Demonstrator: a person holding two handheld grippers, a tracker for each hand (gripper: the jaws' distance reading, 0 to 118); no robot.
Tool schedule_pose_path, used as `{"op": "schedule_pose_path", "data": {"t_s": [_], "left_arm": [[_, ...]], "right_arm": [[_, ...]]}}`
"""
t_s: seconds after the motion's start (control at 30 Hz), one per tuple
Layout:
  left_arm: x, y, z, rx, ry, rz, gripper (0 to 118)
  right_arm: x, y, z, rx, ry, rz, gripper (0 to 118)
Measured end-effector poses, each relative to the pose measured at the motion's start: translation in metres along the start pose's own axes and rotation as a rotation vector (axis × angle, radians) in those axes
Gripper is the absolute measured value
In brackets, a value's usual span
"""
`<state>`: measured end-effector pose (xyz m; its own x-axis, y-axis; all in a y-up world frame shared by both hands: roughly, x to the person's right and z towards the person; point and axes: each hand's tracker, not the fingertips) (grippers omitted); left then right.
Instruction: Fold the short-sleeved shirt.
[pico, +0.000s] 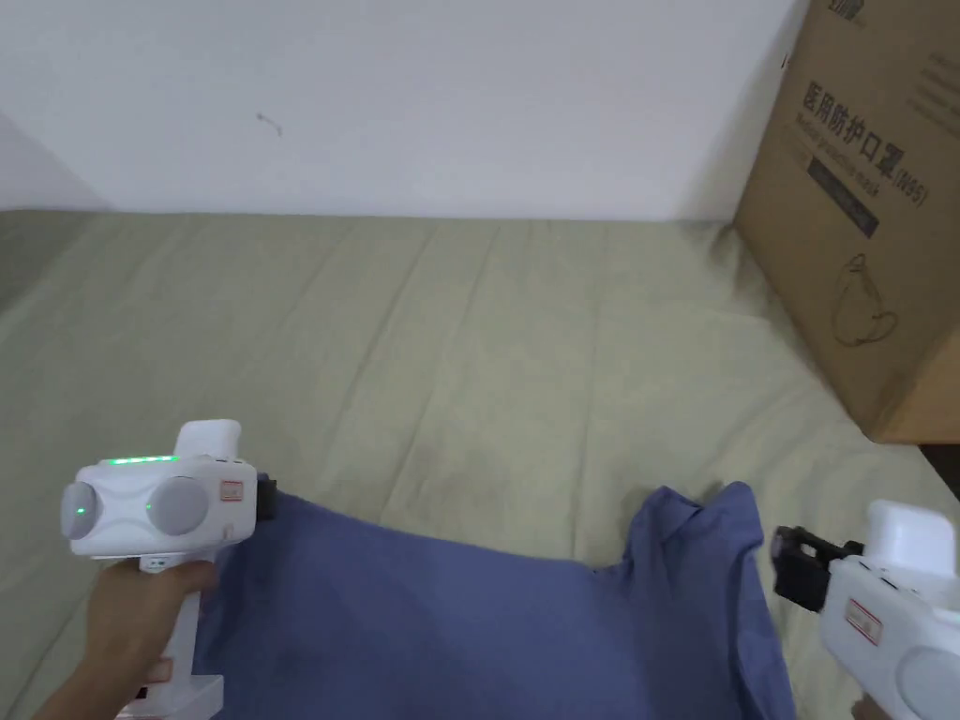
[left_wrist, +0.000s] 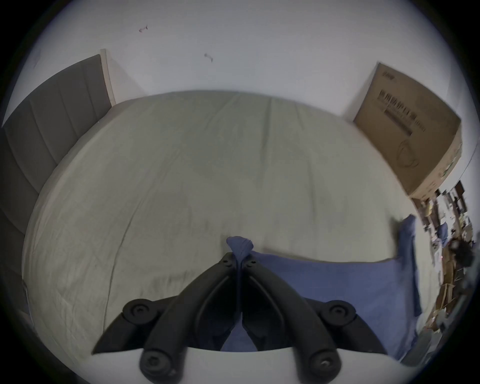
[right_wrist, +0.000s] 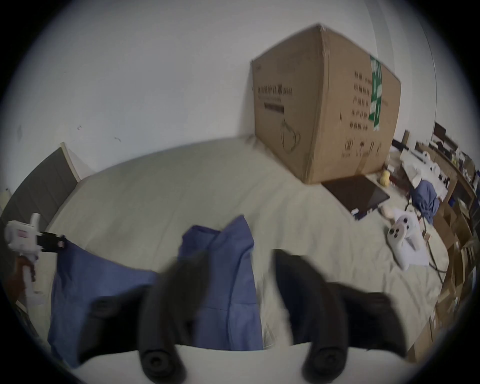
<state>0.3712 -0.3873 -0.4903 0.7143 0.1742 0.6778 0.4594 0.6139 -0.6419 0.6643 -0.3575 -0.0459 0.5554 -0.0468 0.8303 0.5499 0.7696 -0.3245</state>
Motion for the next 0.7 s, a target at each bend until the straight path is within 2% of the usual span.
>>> {"op": "schedule_pose_path", "data": {"t_s": [0.03,0.07,0.1,0.2,0.23,0.27,0.37,0.43,0.47,0.57,0.7], "left_arm": [[0.001,0.0,0.011,0.002,-0.009,-0.006,1],[0.001,0.001,0.02,0.008,-0.016,-0.013,1],[0.002,0.0,0.029,0.014,-0.009,-0.019,1],[0.007,0.001,0.05,0.031,-0.02,-0.024,1],[0.007,0.001,0.054,0.033,-0.021,-0.024,1],[0.007,0.001,0.057,0.036,-0.024,-0.022,1],[0.009,0.001,0.062,0.038,-0.024,-0.015,1],[0.008,0.001,0.061,0.037,-0.023,-0.005,1],[0.007,0.0,0.062,0.032,-0.023,0.001,1],[0.003,-0.004,0.062,0.027,-0.018,0.01,1],[-0.002,-0.011,0.071,0.036,-0.009,0.036,1]], "right_arm": [[0.002,-0.001,-0.013,-0.04,-0.006,-0.007,91],[0.004,-0.002,-0.027,-0.088,-0.01,0.01,108],[0.006,-0.004,-0.041,-0.137,-0.017,0.005,115],[0.005,-0.012,-0.078,-0.235,-0.032,-0.011,113],[0.004,-0.015,-0.087,-0.263,-0.028,0.007,111],[0.001,-0.019,-0.097,-0.286,-0.031,0.025,105],[-0.011,-0.032,-0.115,-0.338,-0.054,0.118,68],[-0.017,-0.04,-0.122,-0.362,-0.05,0.146,64],[-0.018,-0.041,-0.115,-0.311,-0.065,0.17,57],[-0.02,-0.041,-0.104,-0.31,-0.036,0.165,2],[-0.021,-0.038,-0.083,-0.277,-0.005,0.182,1]]}}
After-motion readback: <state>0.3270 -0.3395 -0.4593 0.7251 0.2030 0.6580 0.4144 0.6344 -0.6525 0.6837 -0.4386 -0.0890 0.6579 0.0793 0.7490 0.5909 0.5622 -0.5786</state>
